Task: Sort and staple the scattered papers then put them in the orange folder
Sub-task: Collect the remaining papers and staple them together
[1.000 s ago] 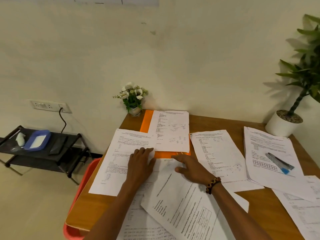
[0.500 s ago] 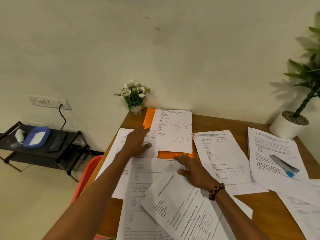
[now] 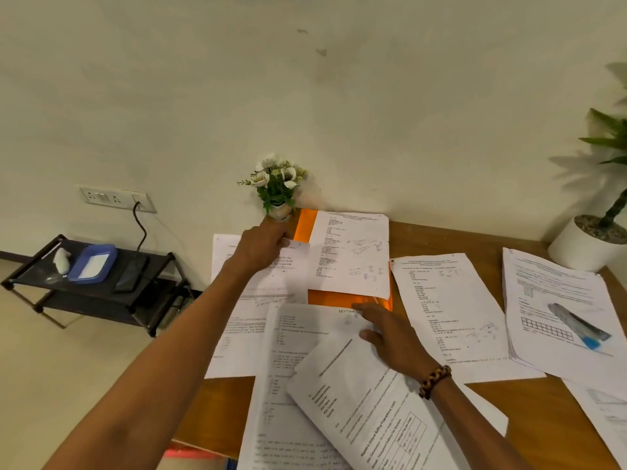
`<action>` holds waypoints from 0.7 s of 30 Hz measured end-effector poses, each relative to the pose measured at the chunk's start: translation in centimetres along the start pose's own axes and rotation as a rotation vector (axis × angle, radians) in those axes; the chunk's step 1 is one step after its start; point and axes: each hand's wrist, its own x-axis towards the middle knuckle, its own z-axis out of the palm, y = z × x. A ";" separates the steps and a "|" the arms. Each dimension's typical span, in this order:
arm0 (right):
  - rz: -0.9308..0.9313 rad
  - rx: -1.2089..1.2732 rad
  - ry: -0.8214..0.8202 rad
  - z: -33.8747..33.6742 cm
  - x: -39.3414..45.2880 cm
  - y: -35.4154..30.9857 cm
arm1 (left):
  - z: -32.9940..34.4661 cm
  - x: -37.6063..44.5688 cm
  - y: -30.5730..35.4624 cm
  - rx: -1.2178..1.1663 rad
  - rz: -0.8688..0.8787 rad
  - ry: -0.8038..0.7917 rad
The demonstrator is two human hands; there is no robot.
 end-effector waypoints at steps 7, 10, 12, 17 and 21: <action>-0.069 0.104 0.169 0.0 1.1 -2.0 | -4.5 0.4 0.3 -0.040 0.003 -0.075; -0.028 0.372 0.225 -1.3 2.4 -5.1 | -6.7 0.2 1.5 -0.050 0.032 -0.071; 0.015 0.513 0.252 -1.9 3.6 -7.1 | -8.7 0.2 2.7 -0.083 0.066 -0.088; -0.025 0.550 0.408 -1.8 7.7 -12.1 | -13.1 -0.7 5.6 -0.219 0.217 -0.117; -0.092 0.576 0.549 -2.2 9.0 -16.8 | -14.5 -1.6 5.6 -0.187 0.212 -0.116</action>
